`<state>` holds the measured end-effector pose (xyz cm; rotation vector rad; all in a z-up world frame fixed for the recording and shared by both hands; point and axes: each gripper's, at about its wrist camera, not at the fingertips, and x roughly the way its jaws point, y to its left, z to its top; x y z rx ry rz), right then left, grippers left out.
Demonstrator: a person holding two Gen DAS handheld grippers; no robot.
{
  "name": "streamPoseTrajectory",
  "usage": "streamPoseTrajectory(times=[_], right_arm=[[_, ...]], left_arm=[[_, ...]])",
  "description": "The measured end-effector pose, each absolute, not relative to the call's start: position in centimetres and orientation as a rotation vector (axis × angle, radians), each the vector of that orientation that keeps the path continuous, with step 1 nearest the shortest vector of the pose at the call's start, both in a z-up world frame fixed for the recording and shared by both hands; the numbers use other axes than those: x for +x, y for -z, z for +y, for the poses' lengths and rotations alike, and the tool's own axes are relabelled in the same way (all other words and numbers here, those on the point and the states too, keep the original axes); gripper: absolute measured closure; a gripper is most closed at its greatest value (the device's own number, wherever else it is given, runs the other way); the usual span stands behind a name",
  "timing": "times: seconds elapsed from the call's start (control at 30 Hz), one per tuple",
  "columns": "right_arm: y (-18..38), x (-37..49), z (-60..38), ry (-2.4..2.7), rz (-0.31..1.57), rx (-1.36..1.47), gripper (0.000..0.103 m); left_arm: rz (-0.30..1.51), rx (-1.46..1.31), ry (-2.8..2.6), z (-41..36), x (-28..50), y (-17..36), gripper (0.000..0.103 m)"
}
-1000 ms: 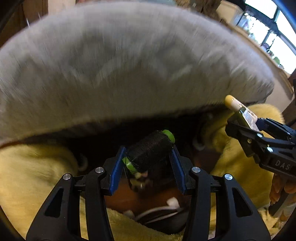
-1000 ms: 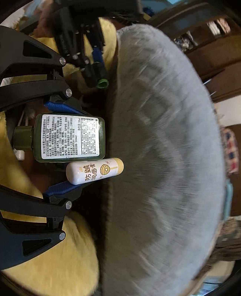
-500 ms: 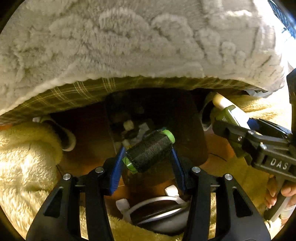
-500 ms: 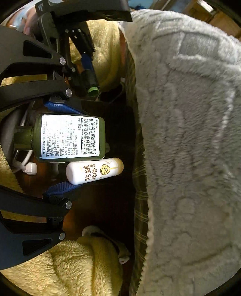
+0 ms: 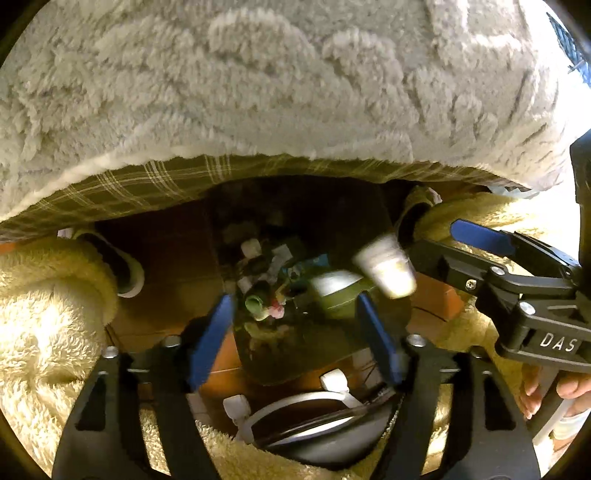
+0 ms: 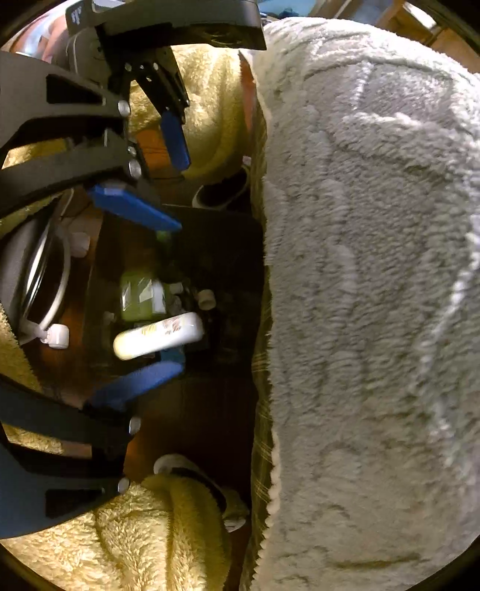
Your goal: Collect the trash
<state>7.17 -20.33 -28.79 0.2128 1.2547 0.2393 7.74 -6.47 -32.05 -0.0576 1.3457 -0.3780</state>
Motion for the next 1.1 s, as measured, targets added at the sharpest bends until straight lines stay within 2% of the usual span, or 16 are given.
streamPoseTrajectory(times=[0.1, 0.23, 0.4, 0.73, 1.1], right_arm=[[28.0, 7.1, -20.8, -0.224, 1.236, 0.224, 0.014], [25.2, 6.4, -22.2, -0.197, 1.153, 0.244, 0.007], [21.4, 5.4, -23.5, -0.147, 1.041, 0.206, 0.003], [11.9, 3.2, -23.7, -0.030, 0.769, 0.037, 0.003], [-0.6, 0.1, -24.4, -0.052, 0.420, 0.106, 0.003]], left_arm=[[1.322, -0.048, 0.371, -6.4, 7.6, 31.1, 0.018], [1.266, -0.021, 0.352, -5.9, 7.0, 28.8, 0.013], [1.142, 0.029, 0.324, -5.6, 6.1, 24.3, 0.008], [0.872, 0.063, 0.294, -4.8, 4.8, 14.3, 0.008], [0.502, 0.063, 0.215, -3.7, 2.1, 0.7, 0.008]])
